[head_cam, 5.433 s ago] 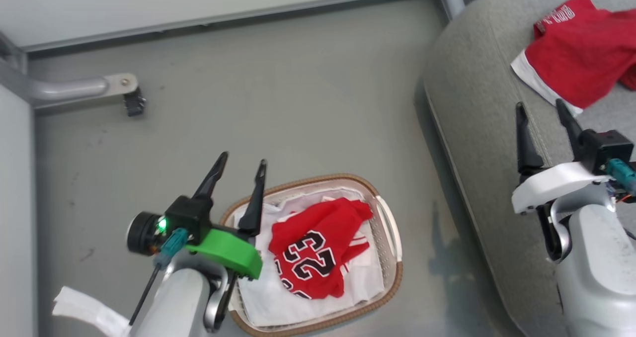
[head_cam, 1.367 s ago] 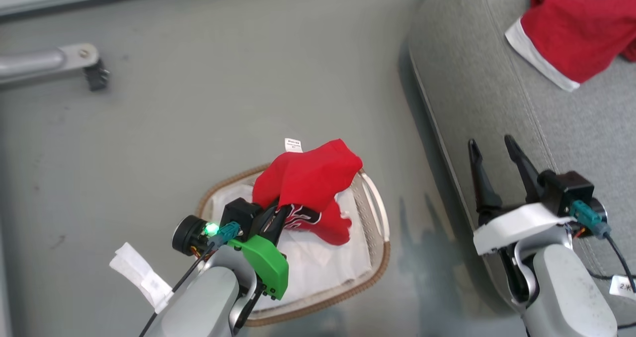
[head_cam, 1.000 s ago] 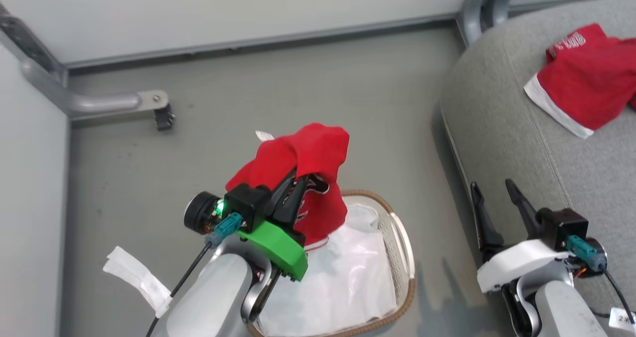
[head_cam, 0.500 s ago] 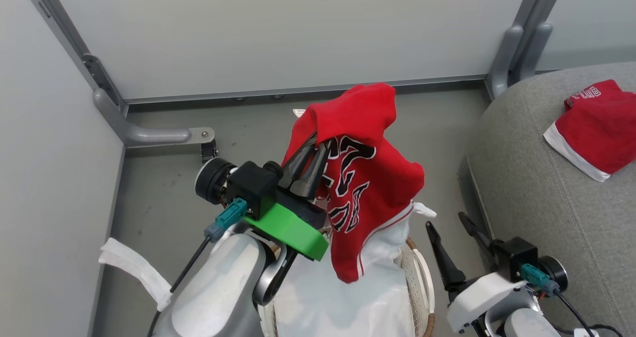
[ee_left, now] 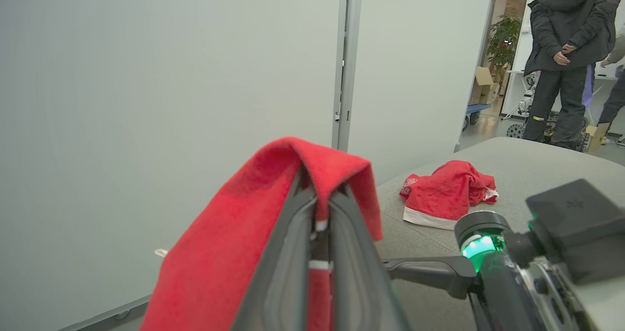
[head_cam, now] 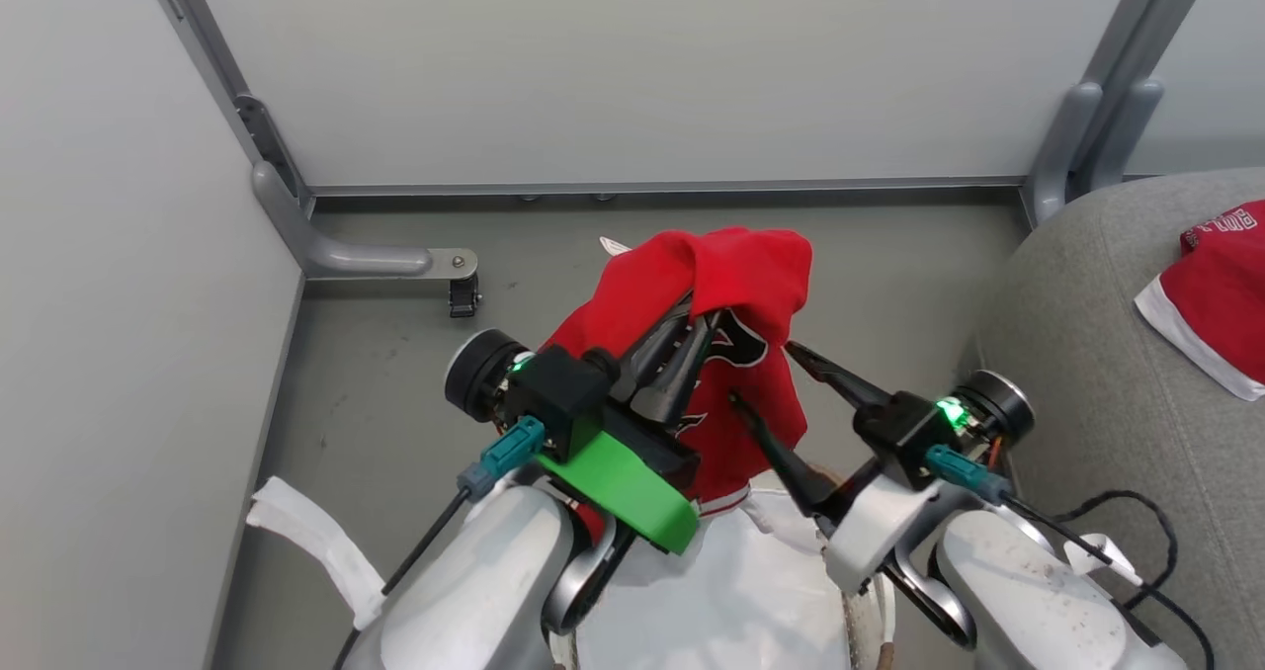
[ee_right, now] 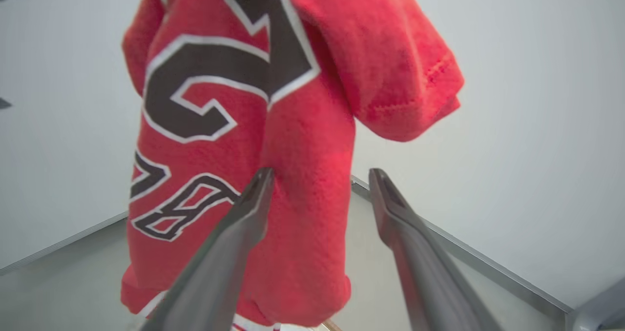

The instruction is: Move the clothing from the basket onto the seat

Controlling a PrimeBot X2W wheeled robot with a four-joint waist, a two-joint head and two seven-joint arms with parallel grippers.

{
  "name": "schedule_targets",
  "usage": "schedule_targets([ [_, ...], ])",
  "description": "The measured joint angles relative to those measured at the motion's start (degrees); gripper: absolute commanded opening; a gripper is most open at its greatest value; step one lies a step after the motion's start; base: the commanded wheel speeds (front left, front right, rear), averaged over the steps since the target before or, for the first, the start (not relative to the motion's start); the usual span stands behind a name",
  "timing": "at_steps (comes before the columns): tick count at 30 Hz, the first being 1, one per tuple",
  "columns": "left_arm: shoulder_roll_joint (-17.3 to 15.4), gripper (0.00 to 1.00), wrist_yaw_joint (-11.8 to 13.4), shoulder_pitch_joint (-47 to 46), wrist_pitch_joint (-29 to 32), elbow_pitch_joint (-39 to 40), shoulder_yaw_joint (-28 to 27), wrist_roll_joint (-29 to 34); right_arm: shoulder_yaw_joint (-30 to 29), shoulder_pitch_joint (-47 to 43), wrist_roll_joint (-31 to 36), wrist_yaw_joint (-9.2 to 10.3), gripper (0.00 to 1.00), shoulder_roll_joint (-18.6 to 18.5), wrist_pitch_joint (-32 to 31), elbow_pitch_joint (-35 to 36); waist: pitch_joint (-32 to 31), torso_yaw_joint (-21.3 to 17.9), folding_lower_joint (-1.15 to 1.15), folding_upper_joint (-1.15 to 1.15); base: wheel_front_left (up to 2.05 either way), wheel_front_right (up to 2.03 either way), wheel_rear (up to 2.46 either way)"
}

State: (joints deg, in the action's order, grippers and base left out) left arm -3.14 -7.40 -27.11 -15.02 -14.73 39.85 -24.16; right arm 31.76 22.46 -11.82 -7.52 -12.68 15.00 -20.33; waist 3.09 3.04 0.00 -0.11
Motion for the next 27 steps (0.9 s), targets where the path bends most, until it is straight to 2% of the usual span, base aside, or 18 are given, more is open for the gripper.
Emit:
schedule_targets([
  [5, 0.12, 0.00, 0.00, -0.22, -0.01, -0.02, 2.53, -0.92, 6.20, 4.31, -3.87, 0.00, 1.00, 0.93, 0.00, -2.83, 0.02, 1.85, 0.00, 0.00, 0.00, 0.00, 0.00],
  [6, 0.15, 0.00, 0.00, -0.27, 0.00, -0.07, 2.89, -1.11, 6.82, 4.85, -4.57, 0.00, 0.83, 1.43, 0.00, -3.46, 0.05, 2.27, 0.00, 0.00, 0.00, 0.00, 0.00],
  [7, 0.15, 0.00, 0.00, -0.30, 0.00, -0.15, 3.11, -1.42, 7.28, 5.31, -4.99, 0.00, 0.38, 1.79, 0.01, -4.07, 0.07, 2.71, 0.00, 0.00, 0.00, 0.00, 0.00],
  [8, 0.15, 0.00, 0.00, -0.30, 0.00, -0.24, 3.33, -1.52, 7.35, 5.54, -5.31, 0.00, 0.00, 2.04, 0.00, -4.48, 0.09, 3.06, 0.00, 0.00, 0.00, 0.00, 0.00],
  [14, 0.16, 0.00, 0.00, -0.26, 0.00, -1.02, 2.76, -1.96, 5.25, 5.10, -6.37, 0.00, 0.00, 3.47, 0.00, -5.44, 0.19, 4.88, 0.00, 0.00, 0.00, 0.00, 0.00],
  [15, 0.16, 0.22, 0.00, -0.23, 0.00, -1.24, 2.37, -1.94, 4.71, 4.64, -6.38, 0.00, 0.00, 3.54, 0.00, -5.34, 0.19, 4.84, 0.00, 0.00, 0.00, 0.00, 0.00],
  [16, 0.19, 0.55, 0.00, -0.09, 0.00, -1.48, 1.91, -1.92, 3.76, 3.88, -6.38, 0.00, 0.00, 3.59, 0.01, -5.10, 0.19, 4.68, 0.00, 0.00, 0.00, 0.00, 0.00],
  [17, 0.20, 1.00, 0.00, 0.10, 0.00, -1.70, 1.35, -1.83, 2.66, 3.06, -6.41, 0.00, 0.00, 3.66, 0.01, -4.74, 0.20, 4.39, 0.00, 0.00, 0.00, 0.00, 0.00],
  [22, 0.20, 1.00, 0.00, 1.65, -0.02, -2.68, -0.43, -0.70, -2.63, -1.32, -6.41, 0.00, 0.00, 3.48, 0.00, -2.97, 0.20, 1.66, 0.00, 0.00, 0.00, 0.00, 0.00],
  [27, 0.25, 1.00, 0.00, 3.06, -0.11, -3.87, -2.71, 0.40, -7.08, -4.68, -5.84, 0.00, 0.00, 2.56, 0.00, -0.98, 0.37, -3.14, 0.00, 0.00, 0.00, 0.00, 0.00],
])
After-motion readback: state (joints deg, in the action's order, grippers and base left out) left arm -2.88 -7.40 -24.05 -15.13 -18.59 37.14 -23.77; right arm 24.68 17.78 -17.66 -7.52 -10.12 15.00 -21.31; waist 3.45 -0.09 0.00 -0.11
